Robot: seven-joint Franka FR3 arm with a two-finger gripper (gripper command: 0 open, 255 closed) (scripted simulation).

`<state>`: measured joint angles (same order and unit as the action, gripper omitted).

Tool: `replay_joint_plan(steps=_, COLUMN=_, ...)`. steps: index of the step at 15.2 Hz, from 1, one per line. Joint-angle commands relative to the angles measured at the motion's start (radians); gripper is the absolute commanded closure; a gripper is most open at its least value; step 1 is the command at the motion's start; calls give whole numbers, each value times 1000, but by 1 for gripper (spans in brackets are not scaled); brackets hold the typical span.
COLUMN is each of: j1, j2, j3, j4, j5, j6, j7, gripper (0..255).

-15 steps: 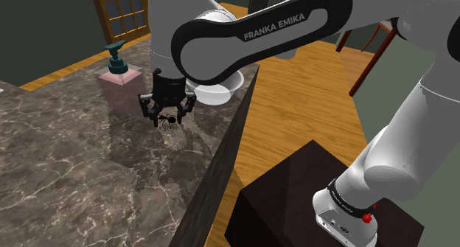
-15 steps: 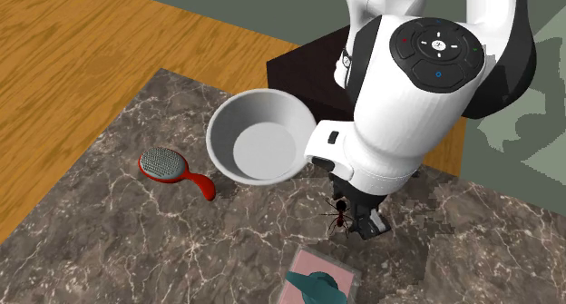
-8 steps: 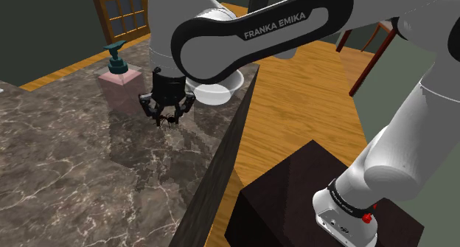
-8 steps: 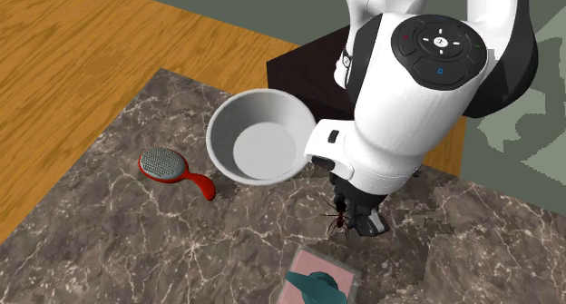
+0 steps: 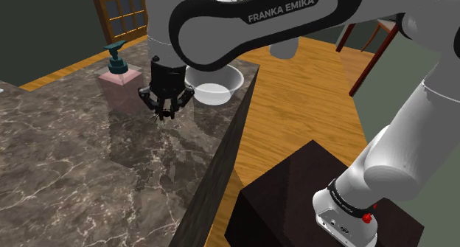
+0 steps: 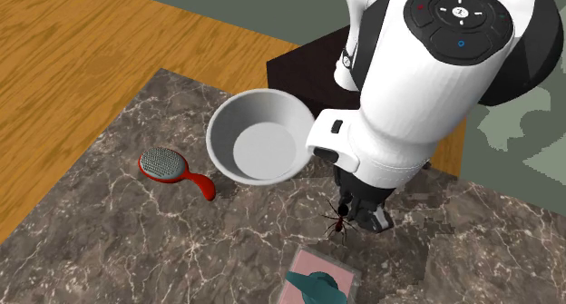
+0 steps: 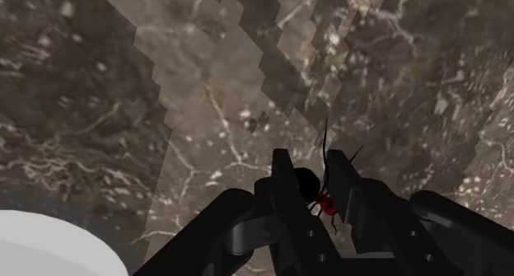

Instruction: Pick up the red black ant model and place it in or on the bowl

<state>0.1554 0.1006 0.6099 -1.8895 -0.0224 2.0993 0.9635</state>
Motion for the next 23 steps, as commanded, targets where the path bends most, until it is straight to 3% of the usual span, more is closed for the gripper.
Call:
replay_joint_plan(steps=1, j1=-1, j2=-7, j3=1, j4=19, j5=5, j6=-26, j7=-2, gripper=255)
replay_joint_plan(steps=23, j1=3, j2=-16, j3=5, j4=304, j5=11, j6=-318, j7=1, gripper=255)
